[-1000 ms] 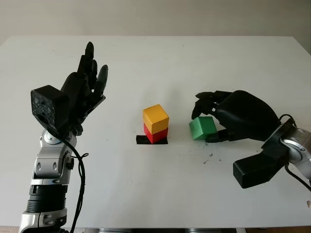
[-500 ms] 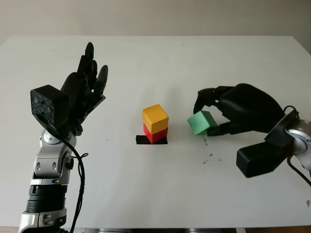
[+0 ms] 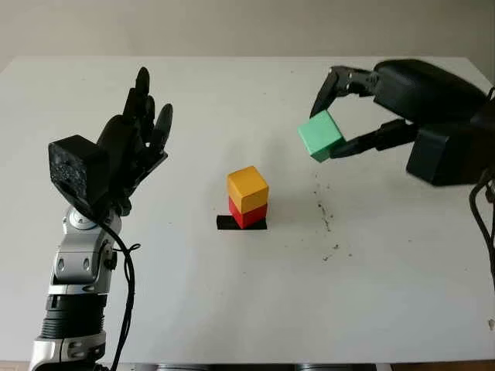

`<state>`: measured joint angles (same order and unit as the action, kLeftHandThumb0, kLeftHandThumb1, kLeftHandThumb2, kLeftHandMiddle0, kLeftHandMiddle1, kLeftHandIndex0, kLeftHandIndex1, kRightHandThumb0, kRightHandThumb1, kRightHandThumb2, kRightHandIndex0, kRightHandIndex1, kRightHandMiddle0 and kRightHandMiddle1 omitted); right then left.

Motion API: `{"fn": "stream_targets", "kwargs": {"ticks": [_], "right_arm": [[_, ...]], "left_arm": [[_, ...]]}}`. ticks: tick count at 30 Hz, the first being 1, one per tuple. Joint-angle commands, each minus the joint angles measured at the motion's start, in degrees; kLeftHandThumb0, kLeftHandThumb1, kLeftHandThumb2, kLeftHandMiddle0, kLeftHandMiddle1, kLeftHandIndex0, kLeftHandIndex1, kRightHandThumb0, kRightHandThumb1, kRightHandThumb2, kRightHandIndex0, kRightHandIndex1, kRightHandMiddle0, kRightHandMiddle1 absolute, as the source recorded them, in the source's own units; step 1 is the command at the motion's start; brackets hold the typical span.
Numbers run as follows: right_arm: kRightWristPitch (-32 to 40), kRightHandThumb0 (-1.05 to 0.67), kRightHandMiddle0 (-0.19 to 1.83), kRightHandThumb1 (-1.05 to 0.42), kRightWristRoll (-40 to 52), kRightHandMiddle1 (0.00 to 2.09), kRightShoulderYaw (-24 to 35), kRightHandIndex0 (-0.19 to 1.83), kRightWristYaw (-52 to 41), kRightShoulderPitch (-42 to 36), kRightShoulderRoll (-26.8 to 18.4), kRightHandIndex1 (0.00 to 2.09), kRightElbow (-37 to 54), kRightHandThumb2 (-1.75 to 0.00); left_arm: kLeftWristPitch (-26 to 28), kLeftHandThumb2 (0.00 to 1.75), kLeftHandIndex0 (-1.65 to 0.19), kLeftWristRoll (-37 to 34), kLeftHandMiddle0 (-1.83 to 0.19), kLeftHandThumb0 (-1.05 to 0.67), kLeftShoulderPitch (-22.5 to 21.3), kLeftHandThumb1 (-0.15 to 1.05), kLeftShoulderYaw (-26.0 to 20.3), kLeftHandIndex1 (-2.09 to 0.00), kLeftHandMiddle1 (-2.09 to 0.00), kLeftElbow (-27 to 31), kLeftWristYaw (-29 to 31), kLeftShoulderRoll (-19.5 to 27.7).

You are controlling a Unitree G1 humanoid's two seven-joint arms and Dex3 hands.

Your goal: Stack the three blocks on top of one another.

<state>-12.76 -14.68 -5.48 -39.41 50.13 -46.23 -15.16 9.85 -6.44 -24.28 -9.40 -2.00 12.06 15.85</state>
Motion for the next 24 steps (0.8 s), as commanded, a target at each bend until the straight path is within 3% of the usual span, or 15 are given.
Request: {"fn": "stream_targets", "kwargs": {"ticks": [1,11,19,24], "right_arm": [[1.0,-0.44,0.62,-0.89,1.5,1.02,-0.5,0.63,-2.3,4.6,0.9,0.07,-2.4,-0.05],[4.5,-0.44,0.64,-0.88,9.4,0.99,-0.8,0.62,-11.4,13.5,6.9,0.05,-11.4,-0.06],[11.5,-0.48,0.40,-0.94,13.9,1.44,-1.0,0.44,-13.4,10.8,12.6,0.01,-12.8,-0.06],[13.5,-0.51,0.35,-0.95,14.2,1.56,-1.2,0.43,-12.6,7.8,14.5,0.02,-10.1,-0.06]], "left_arm": [[0.0,0.59,0.19,0.0,0.19,-0.64,0.2,1.05,0.1,0.00,0.00,0.7,-0.3,0.2],[-0.7,0.62,0.19,0.0,0.19,-0.62,0.1,1.05,0.2,0.00,0.00,0.9,-1.0,-0.2],[-0.5,0.63,0.19,-0.2,0.19,-0.61,0.3,1.05,-0.1,0.00,0.00,1.2,-1.1,-0.2],[-0.8,0.63,0.19,-0.4,0.19,-0.61,0.4,1.05,-0.2,0.00,0.00,1.2,-1.0,-0.1]]}}
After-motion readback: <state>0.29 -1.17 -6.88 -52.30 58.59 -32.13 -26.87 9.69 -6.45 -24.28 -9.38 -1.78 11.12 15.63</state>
